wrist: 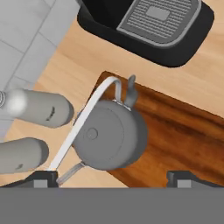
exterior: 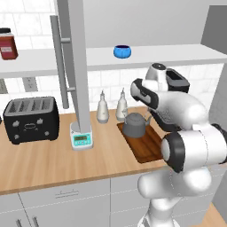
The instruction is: Pick the kettle from the counter and place it on the tray. Then pick the mug from the cabinet and place it on the tray. Then close the cabinet doors.
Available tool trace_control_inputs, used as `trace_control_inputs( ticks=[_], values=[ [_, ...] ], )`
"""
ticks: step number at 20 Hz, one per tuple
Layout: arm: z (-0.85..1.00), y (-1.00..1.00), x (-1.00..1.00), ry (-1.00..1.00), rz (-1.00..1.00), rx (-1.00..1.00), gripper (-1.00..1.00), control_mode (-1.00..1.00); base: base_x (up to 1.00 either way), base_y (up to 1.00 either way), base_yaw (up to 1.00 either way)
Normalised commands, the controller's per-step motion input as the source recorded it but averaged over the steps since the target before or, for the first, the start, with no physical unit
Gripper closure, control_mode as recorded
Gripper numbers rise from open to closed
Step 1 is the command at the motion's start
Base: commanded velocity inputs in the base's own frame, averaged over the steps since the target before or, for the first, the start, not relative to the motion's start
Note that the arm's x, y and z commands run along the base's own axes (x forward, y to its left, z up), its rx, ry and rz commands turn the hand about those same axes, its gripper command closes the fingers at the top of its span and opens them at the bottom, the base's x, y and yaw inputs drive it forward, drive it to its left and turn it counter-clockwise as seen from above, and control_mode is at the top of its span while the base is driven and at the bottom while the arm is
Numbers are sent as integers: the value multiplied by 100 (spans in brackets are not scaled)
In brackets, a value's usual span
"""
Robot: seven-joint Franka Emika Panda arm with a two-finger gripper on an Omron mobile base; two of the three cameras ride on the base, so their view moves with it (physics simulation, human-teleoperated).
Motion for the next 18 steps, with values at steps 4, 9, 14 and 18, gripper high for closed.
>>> trace_control_inputs(
  ticks=[4,9,14,18],
  values=[
    [53,0,-93,-21,7,-8,-100,-100,0,0,0],
    [57,0,-87,-36,17,-21,-100,-100,0,0,0],
    [61,1,-58,-50,36,-27,-100,-100,0,0,0],
    [84,8,-35,-37,34,-22,-100,-100,0,0,0]
  ],
)
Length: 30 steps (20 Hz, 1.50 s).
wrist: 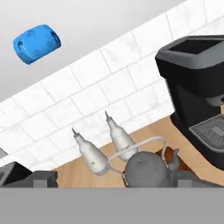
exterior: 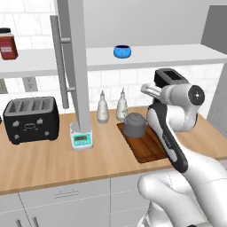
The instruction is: Pick the kettle from the counter and place it on the tray. Then pick the mug from the cabinet and place it on the tray. Then close the cabinet doors.
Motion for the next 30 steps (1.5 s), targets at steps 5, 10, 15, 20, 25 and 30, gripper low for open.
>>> trace_control_inputs(
  ticks=[5,10,15,20,25,30],
  values=[
    [95,17,-15,-24,20,-22,-100,-100,0,0,0],
    [99,24,0,-11,4,-24,-100,-100,0,0,0],
    [43,27,0,2,-2,-15,-100,-100,0,0,0],
    [-1,5,5,5,0,-2,-100,-100,0,0,0],
    [9,0,3,0,0,0,-100,-100,0,0,0],
    [15,0,5,0,0,0,-100,-100,0,0,0]
  ],
)
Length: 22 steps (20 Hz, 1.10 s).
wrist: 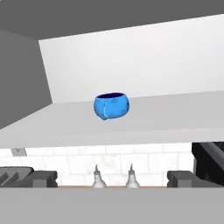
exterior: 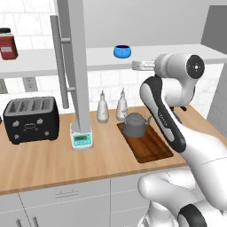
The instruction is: Pick the kettle from the counter and place it on the tray. Then pick the mug from the cabinet and place it on the tray. Then close the cabinet doors.
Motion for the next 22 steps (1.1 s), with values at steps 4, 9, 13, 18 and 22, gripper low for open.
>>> trace_control_inputs(
  ticks=[4,9,13,18,22],
  values=[
    [33,15,28,0,-4,-5,-100,-100,0,0,0],
    [40,32,42,4,-7,-10,-100,-100,0,0,0],
    [10,51,46,7,-18,-9,-100,-100,0,0,0],
    [0,37,45,0,-19,-3,-100,-100,0,0,0],
    [0,25,47,1,-18,-5,-100,-100,0,0,0]
  ],
)
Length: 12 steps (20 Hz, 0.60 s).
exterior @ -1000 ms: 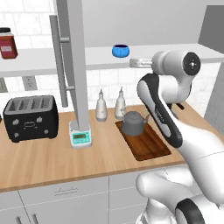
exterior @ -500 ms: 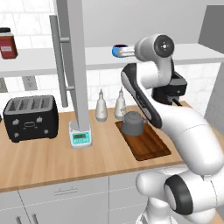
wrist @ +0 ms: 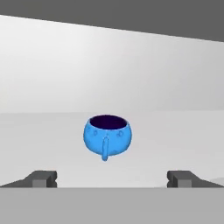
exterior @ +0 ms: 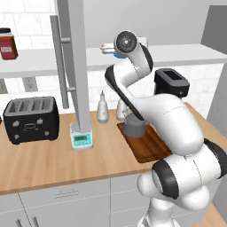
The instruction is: Pick the kettle from the counter and place it on the tray. Then pick the mug from the cabinet and place it on the tray. Then close the cabinet doors.
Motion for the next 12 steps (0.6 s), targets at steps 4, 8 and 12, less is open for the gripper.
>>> trace_control_inputs(
  ticks=[4,8,12],
  values=[
    [0,2,37,2,-4,0,-100,-100,0,0,0],
    [-6,0,31,1,0,0,-100,-100,0,0,0],
    [-19,-30,21,0,1,5,-100,-100,0,0,0]
  ],
)
